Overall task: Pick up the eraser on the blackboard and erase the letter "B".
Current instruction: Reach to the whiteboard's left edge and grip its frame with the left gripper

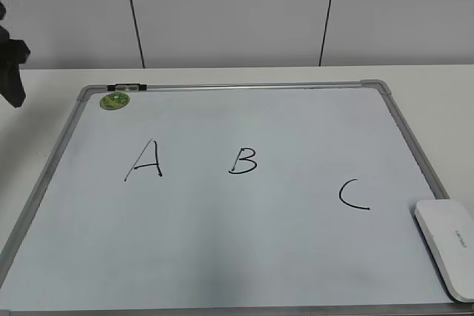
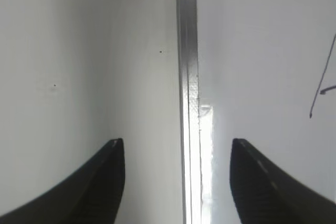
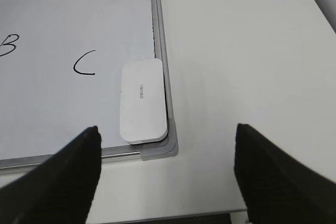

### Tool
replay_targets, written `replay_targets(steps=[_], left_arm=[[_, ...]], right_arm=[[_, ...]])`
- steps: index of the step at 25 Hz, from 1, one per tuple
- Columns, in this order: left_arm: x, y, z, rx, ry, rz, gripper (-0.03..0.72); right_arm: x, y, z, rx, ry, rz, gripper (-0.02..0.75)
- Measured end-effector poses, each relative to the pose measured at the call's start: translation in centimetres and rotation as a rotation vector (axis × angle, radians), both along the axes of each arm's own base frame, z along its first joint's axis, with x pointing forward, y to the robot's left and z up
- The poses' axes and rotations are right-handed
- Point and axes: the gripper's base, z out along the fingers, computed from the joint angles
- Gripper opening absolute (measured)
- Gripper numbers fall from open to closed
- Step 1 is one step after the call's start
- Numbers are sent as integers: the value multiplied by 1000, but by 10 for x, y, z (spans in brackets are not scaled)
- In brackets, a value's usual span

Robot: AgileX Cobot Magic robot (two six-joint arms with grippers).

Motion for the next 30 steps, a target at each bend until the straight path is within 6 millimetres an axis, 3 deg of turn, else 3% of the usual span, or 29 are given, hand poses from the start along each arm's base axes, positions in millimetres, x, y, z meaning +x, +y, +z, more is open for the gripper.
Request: replay_targets(steps=[8,14,30], left_arm=[[28,0,-63,8,138,6,460],[39,0,-97,3,196,9,459],[55,1,-112,26,205,0,443]], right_arm=[[0,0,0,0,0,0,587],[0,0,0,0,0,0,587],[0,0,0,0,0,0,587]])
